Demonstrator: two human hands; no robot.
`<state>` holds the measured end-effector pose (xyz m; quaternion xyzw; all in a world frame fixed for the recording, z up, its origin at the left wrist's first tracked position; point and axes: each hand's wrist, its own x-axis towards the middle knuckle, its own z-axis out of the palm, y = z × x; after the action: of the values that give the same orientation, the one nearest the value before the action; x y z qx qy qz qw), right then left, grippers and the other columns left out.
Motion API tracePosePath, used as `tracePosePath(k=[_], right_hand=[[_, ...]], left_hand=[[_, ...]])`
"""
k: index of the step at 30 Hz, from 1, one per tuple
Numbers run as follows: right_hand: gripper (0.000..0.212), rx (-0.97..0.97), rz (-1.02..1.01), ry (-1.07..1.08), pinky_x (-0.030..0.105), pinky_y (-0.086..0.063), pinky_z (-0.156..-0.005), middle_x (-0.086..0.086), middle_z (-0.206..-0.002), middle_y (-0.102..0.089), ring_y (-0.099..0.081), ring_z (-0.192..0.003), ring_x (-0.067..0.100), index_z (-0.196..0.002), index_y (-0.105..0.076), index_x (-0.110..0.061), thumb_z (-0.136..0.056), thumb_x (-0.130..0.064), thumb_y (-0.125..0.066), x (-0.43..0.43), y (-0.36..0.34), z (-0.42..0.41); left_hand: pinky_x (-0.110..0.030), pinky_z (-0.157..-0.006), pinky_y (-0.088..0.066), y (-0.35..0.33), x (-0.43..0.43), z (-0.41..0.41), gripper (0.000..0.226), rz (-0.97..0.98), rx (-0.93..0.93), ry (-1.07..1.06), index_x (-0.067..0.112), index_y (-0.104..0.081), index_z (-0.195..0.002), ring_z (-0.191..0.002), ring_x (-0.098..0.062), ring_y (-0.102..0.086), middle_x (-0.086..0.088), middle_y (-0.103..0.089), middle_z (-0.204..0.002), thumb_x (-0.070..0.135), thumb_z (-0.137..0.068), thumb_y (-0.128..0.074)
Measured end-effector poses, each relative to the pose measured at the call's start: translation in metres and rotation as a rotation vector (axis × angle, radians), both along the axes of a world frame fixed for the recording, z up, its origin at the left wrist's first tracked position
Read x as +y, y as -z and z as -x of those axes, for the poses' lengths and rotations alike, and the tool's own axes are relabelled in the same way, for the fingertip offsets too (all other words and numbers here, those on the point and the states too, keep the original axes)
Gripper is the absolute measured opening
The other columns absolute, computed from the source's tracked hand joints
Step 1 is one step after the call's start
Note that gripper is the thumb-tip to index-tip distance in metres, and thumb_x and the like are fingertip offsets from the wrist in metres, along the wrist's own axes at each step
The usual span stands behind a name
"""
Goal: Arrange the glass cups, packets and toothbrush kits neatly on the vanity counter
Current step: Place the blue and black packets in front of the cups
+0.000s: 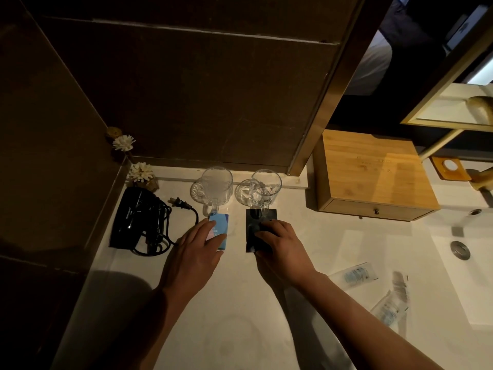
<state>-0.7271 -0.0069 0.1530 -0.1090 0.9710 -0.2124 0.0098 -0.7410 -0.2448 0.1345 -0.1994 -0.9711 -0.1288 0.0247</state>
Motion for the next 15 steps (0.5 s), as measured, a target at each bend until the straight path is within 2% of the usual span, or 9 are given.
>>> tracePosePath(k=[8, 12, 15], right_hand=[[0.04, 0.016, 0.031, 0.016, 0.037, -0.05, -0.09, 0.007, -0.129, -0.061, -0.052, -0.118, 0.032, -0.12, -0.067, -0.016, -0.082, -0.024, -0.075, 0.006, -0.003, -0.009], [0.038, 0.033, 0.061, 0.057, 0.034, -0.049, -0.09, 0.004, -0.127, -0.061, -0.053, -0.117, 0.027, -0.122, -0.066, -0.019, -0.086, -0.028, -0.071, 0.015, -0.006, -0.022], [0.033, 0.044, 0.126, 0.132, 0.033, -0.049, -0.089, 0.002, -0.121, -0.063, -0.054, -0.113, 0.023, -0.12, -0.066, -0.02, -0.088, -0.027, -0.069, 0.027, -0.012, -0.042]], left_hand=[[-0.045, -0.086, -0.058, -0.003, -0.001, -0.01, 0.043, -0.028, 0.006, -0.019, 0.017, -0.069, -0.116, -0.117, -0.03, -0.062, -0.012, -0.063, -0.13, 0.021, -0.075, -0.082], [-0.043, -0.081, -0.059, -0.007, 0.0, -0.027, 0.039, -0.054, 0.0, -0.036, 0.02, -0.068, -0.118, -0.113, -0.026, -0.063, -0.008, -0.064, -0.125, 0.021, -0.08, -0.076], [-0.042, -0.084, -0.058, -0.008, 0.006, -0.046, 0.037, -0.075, -0.01, -0.019, 0.024, -0.067, -0.121, -0.114, -0.024, -0.062, -0.004, -0.065, -0.125, 0.022, -0.084, -0.071]])
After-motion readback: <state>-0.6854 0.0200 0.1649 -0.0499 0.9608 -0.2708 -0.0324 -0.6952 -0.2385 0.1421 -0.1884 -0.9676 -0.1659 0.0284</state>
